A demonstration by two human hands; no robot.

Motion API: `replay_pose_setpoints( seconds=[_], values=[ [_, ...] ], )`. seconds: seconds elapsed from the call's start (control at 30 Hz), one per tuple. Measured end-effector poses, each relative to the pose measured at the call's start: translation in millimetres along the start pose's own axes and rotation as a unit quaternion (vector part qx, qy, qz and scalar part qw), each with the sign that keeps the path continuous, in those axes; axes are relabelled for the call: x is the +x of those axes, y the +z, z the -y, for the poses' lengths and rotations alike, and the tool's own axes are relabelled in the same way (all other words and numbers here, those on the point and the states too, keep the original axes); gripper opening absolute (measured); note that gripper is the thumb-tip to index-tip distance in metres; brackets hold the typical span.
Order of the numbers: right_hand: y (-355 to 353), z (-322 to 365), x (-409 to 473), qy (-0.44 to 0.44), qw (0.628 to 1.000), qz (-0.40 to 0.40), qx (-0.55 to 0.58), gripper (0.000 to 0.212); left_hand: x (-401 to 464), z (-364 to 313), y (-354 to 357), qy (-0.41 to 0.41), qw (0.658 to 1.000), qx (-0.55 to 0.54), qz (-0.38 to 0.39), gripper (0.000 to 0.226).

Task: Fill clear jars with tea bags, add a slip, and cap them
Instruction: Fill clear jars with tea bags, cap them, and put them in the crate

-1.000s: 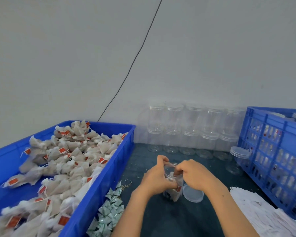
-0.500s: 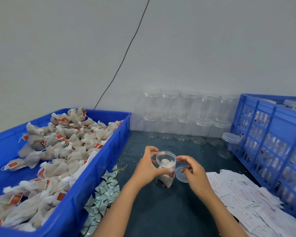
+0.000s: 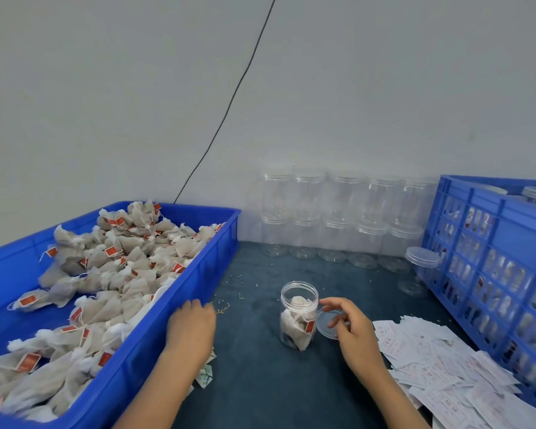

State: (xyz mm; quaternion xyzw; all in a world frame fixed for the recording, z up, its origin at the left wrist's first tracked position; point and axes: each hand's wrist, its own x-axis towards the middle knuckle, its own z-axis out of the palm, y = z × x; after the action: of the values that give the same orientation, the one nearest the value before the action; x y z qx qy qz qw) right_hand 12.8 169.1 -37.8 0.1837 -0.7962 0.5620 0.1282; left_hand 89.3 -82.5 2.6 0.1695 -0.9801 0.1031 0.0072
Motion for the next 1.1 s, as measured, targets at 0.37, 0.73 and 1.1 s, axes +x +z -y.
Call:
replay_pose_setpoints(
  seconds=[0.37,0.73,1.1],
  values=[
    [-3.8,-1.1,-1.4,0.017,1.0,0.003,0.0,0.053,6.9,-4.4,-1.6,-0.03,0.999,-0.014,0.005,0.033],
    [-2.8,-3.7,-2.8,0.015,1.0,-0.009,-0.003,0.054,10.5,-3.6,4.1,-0.031,0.998,-0.047,-0.018,0.034],
    [-2.6,-11.3,-0.8,0.019,0.999,-0.036,-0.008,0.056,12.0,-1.0,-45.2,0.021,0.965,-0.219,-0.143,0.015]
  ],
)
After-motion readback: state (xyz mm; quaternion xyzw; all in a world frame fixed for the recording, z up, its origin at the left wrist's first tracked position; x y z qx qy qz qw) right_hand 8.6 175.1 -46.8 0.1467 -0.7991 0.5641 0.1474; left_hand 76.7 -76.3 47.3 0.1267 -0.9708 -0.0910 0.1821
